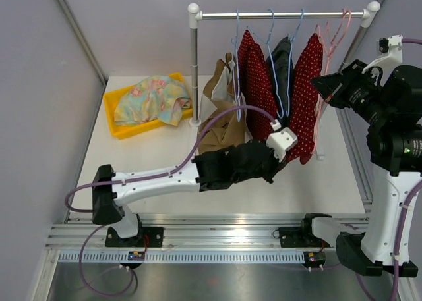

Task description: Remove the skirt from the hanger

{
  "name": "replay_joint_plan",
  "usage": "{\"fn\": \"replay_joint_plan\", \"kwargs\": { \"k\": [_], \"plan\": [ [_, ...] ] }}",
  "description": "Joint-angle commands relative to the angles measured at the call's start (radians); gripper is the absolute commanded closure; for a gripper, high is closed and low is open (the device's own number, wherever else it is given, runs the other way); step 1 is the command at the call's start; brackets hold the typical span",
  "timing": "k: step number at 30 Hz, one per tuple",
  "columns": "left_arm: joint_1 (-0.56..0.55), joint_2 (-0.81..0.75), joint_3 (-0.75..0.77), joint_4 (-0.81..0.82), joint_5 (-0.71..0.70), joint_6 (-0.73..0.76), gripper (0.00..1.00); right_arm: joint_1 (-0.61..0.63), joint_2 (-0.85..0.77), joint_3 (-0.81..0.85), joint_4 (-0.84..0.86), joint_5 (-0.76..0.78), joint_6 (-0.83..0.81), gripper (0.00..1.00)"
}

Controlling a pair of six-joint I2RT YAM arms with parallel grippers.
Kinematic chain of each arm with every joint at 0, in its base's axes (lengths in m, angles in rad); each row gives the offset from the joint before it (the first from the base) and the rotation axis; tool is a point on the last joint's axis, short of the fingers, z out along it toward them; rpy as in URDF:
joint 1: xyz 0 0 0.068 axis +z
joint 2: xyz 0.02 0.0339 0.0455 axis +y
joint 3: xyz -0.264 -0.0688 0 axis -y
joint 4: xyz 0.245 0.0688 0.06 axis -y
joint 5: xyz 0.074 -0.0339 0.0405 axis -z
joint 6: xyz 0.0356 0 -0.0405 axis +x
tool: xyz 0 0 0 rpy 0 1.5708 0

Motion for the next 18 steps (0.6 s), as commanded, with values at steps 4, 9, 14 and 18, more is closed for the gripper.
{"fn": "replay_joint_plan", "kwargs": {
  "k": [4,9,14,18],
  "plan": [
    [-0.224,-0.221,-0.298,0.048,-0.187,-0.118,1.00,0.001,0.031,0.054,0.058,0.036,-0.044,1.00],
    [-0.444,-0.226,-0.446,-0.062,-0.318,-0.315,1.00,0.001,0.078,0.097,0.049,0.069,-0.058,1.00],
    [-0.571,-0.213,-0.473,-0.156,-0.368,-0.480,1.00,0.001,0.127,0.114,0.063,0.107,-0.073,1.00],
    [-0.637,-0.215,-0.475,-0.178,-0.409,-0.570,1.00,0.001,0.170,0.119,0.112,0.138,-0.067,1.00]
  ]
}}
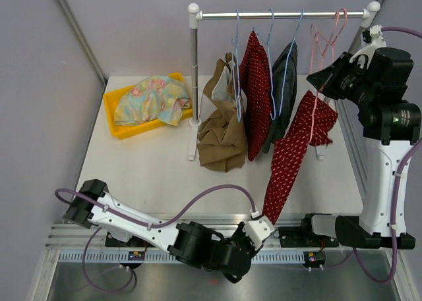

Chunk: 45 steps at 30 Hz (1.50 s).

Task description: Remove the skirt from the hanger

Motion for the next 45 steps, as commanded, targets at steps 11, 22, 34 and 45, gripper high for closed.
{"fn": "replay_joint_plan", "kwargs": {
  "k": [11,22,34,45],
  "plan": [
    [-0.153,-0.012,0.010,-0.337,-0.123,-0.344,1.00,-0.006,0.283,0.197,0.284,0.115,-0.025,1.00],
    [-0.139,-0.199,0.100,-0.822,-0.414,-0.537,1.00,-0.006,0.208,-0.102,0.372,0.112,-0.017,1.00],
    [0.610,-0.439,0.312,-0.491,-0.363,0.371,1.00,-0.006,0.073,-0.295,0.370,0.121,-0.002,0.01],
    [1.614,0.081,0.986,-0.376,0.148,0.600,1.00,-0.006,-0.105,-0.559,0.474,0.029,0.068,0.01]
  ]
}}
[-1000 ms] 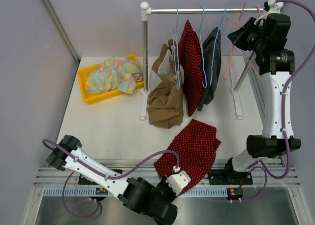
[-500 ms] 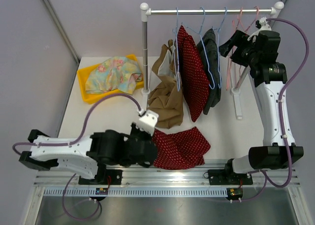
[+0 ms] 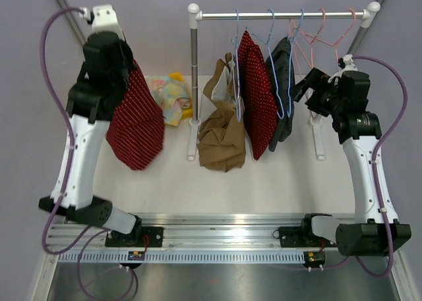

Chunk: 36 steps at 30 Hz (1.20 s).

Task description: Remove the skirt from the hanger

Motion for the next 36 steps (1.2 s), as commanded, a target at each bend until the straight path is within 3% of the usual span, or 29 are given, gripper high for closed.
{"fn": "replay_joint_plan", "kwargs": {
  "k": [1,4,7,11,13,14,15,16,17,22,29,36],
  "plan": [
    [0.146,0.206,0.313,0.059,0.198,0.079,1.00,-0.004,-0.066,-0.013,0.070,-0.034,0.019,0.01],
    [0.232,0.372,0.493,0.045,0.253,0.058,1.00,-0.004,-0.093,-0.016,0.068,-0.038,0.007,0.00],
    [0.275,0.406,0.428,0.081,0.280,0.012,1.00,-0.004,-0.100,-0.005,0.056,-0.029,-0.004,0.01],
    [0.281,0.279,-0.019,0.233,0.293,-0.053,1.00,-0.004,-0.100,-0.002,0.058,-0.035,0.004,0.00],
    [0.284,0.197,-0.140,0.293,0.306,-0.090,0.99,-0.004,-0.098,0.001,0.061,-0.034,0.006,0.00],
    [0.285,0.171,-0.233,0.308,0.325,-0.096,0.94,-0.004,-0.098,0.004,0.059,-0.034,0.007,0.01],
    [0.285,0.154,-0.270,0.327,0.338,-0.097,0.81,-0.004,-0.097,0.007,0.059,-0.034,0.007,0.01],
    [0.285,0.131,-0.301,0.353,0.347,-0.101,0.32,-0.004,-0.094,0.021,0.058,-0.031,0.007,0.01],
    [0.285,0.131,-0.327,0.355,0.355,-0.107,0.04,-0.004,-0.092,0.027,0.058,-0.032,0.009,0.00],
    [0.285,0.176,-0.292,0.183,0.312,-0.160,0.01,-0.004,-0.060,0.137,0.058,-0.078,-0.008,0.01],
    [0.284,-0.112,-0.525,0.236,0.421,-0.177,0.01,-0.003,0.049,0.297,0.071,-0.163,0.016,0.00],
    [0.284,-0.363,-0.763,0.229,0.435,-0.157,0.01,-0.001,0.176,0.368,0.133,-0.198,0.061,0.01]
  ]
}}
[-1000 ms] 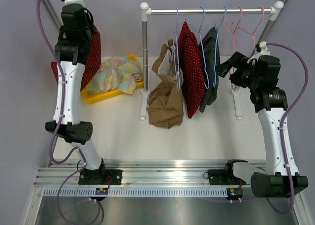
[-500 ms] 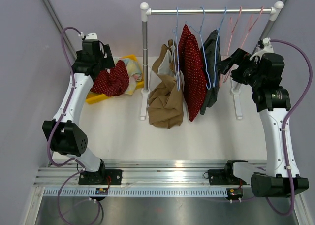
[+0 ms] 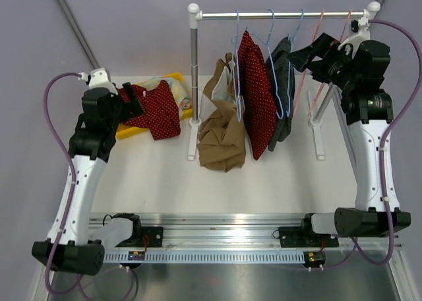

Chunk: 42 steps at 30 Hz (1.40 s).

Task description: Remove the skirt from the hanger

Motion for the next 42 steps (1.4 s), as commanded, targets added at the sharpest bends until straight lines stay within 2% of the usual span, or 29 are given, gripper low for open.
{"fn": "replay_joint_plan", "kwargs": {
  "k": [1,3,4,5,8,10,11,13,15,17,18,19,21,22,24,25,29,34,37,42],
  "plan": [
    [-0.001,-0.087,-0.090,0.013,0.045,0.007,0.01,-0.001,0.066,0.047,0.058,-0.043,0.035,0.02],
    [-0.001,-0.119,-0.130,0.002,0.061,0.007,0.01,0.005,0.103,0.052,0.075,-0.048,0.041,0.05],
    [-0.001,-0.150,-0.144,0.000,0.068,0.007,0.01,0.008,0.113,0.055,0.079,-0.048,0.041,0.13],
    [-0.001,-0.162,-0.155,-0.001,0.084,0.007,0.01,0.010,0.124,0.058,0.081,-0.048,0.041,0.17],
    [-0.001,-0.198,-0.189,-0.003,0.099,0.003,0.01,0.048,0.170,0.090,0.064,-0.042,0.026,0.45],
    [-0.001,-0.207,-0.199,-0.009,0.105,-0.004,0.01,0.065,0.187,0.113,0.053,-0.031,0.017,0.55],
    [-0.001,-0.215,-0.202,-0.009,0.113,-0.007,0.01,0.069,0.187,0.116,0.046,-0.026,0.012,0.67],
    [-0.001,-0.216,-0.198,-0.015,0.122,-0.014,0.01,0.077,0.172,0.113,0.046,-0.006,0.010,0.81],
    [-0.001,-0.221,-0.190,-0.021,0.162,-0.017,0.01,0.077,0.154,0.107,0.035,0.006,0.003,0.93],
    [-0.010,-0.224,-0.155,-0.030,0.232,-0.008,0.01,0.077,0.141,0.110,0.011,0.014,-0.016,0.97],
    [-0.048,-0.227,-0.137,-0.040,0.237,0.001,0.01,0.077,0.130,0.119,-0.002,0.027,-0.023,1.00],
    [-0.083,-0.227,-0.114,-0.047,0.222,0.009,0.01,0.077,0.124,0.129,-0.015,0.035,-0.034,1.00],
    [-0.177,-0.219,-0.028,-0.078,0.101,0.021,0.01,0.077,0.111,0.156,-0.052,0.055,-0.065,1.00],
    [-0.273,-0.207,0.004,-0.089,0.066,0.033,0.01,0.077,0.106,0.168,-0.065,0.060,-0.072,1.00],
    [-0.365,-0.178,0.100,-0.104,0.001,0.045,0.01,0.077,0.097,0.202,-0.094,0.066,-0.092,1.00],
    [-0.448,-0.141,0.126,-0.098,-0.007,0.061,0.01,0.077,0.095,0.219,-0.107,0.069,-0.098,1.00],
    [-0.640,-0.048,0.215,-0.015,0.012,0.107,0.01,0.077,0.080,0.284,-0.177,0.060,-0.108,1.00],
    [-0.878,0.052,0.271,0.138,0.128,0.199,0.01,0.077,0.034,0.316,-0.218,0.046,-0.100,1.00],
    [-0.979,0.153,0.301,0.209,0.179,0.210,0.01,0.077,0.006,0.323,-0.235,0.034,-0.088,1.00],
    [-1.129,0.357,0.356,0.275,0.116,0.205,0.01,0.077,-0.043,0.327,-0.249,0.017,-0.069,1.00]
  ]
}}
